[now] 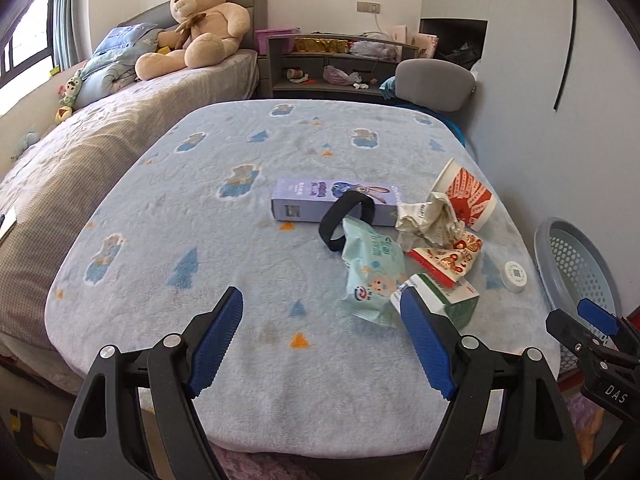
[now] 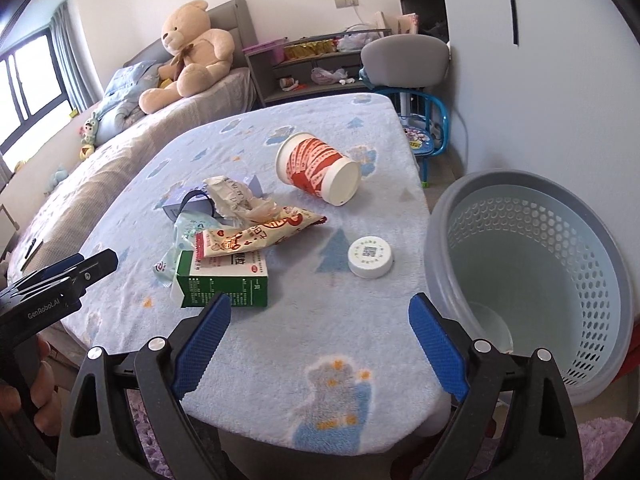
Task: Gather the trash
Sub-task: 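Move both open grippers back from the basket toward the table, then grasp the green-and-white medicine box with the right gripper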
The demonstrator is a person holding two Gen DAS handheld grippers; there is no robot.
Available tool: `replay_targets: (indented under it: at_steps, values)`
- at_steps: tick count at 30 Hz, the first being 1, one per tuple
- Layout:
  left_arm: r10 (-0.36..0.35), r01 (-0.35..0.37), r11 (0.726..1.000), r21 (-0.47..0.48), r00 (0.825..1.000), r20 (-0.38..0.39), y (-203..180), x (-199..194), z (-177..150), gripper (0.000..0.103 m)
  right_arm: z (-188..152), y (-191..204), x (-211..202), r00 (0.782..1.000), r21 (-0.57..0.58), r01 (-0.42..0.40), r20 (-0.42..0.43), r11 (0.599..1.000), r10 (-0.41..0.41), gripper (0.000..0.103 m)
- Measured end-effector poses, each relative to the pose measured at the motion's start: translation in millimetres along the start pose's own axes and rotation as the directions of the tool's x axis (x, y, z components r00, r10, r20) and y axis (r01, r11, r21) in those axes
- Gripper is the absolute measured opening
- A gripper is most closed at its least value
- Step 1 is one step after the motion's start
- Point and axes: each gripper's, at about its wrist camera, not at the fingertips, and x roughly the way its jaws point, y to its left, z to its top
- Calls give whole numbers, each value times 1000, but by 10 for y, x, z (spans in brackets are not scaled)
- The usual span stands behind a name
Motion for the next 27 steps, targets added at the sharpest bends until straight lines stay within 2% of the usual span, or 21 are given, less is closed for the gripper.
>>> replay_targets:
  at_steps: [6, 14, 23, 27]
  values:
    - [27, -27, 999, -37, 1000, -16, 225, 78, -31, 77, 42, 209, 144, 999, -30, -35, -16, 999, 34, 96]
    - [45, -47, 997, -62, 998, -37, 379, 185, -46, 77, 72, 375, 357, 993, -46, -105, -64, 993, 102, 96]
    - [47, -50, 997, -65, 998, -51, 406, 248, -57, 77, 126, 476, 713, 967, -14, -207, -156, 978, 202, 96]
    - [48, -52, 997, -64, 997, -55, 398, 264, -58, 77, 169, 525, 800, 965, -33, -213, -162, 976, 205, 96]
